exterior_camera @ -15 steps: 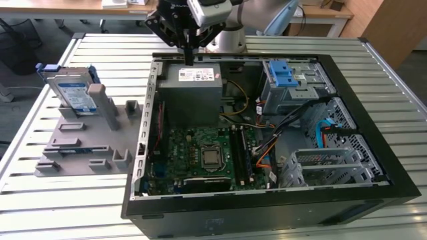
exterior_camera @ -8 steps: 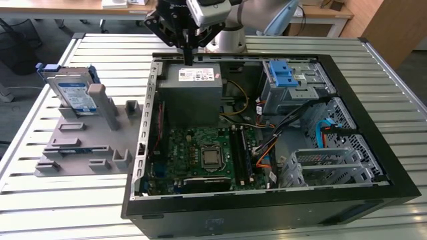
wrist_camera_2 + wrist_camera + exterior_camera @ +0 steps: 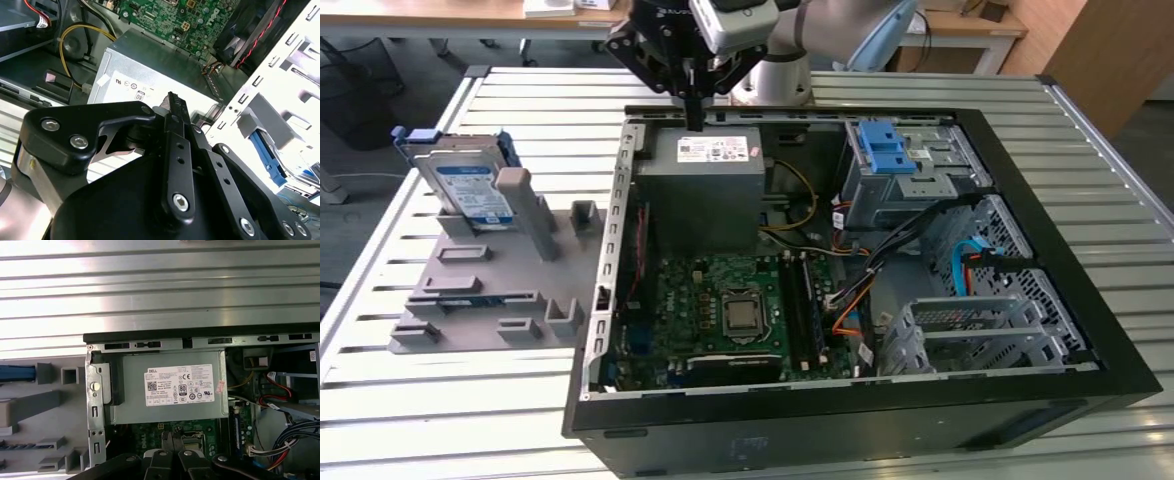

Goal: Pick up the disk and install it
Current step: 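Reach for the disk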

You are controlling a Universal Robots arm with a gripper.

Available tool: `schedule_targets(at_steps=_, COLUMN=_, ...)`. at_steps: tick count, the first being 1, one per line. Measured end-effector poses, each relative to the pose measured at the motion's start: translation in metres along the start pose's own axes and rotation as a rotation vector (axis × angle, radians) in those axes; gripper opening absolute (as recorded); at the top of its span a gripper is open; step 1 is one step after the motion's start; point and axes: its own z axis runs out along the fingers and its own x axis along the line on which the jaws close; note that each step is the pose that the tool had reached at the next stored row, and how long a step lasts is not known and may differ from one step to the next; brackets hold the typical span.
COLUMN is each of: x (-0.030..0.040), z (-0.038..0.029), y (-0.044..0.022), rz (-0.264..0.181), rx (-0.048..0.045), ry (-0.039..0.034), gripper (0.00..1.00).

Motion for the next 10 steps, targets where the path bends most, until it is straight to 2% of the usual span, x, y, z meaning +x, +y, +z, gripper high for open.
schedule_targets(at_steps=10, x=0.0025, z=-0.0001, y=-0.0002, rz=0.0, rx=0.0, ry=0.0, gripper=0.11)
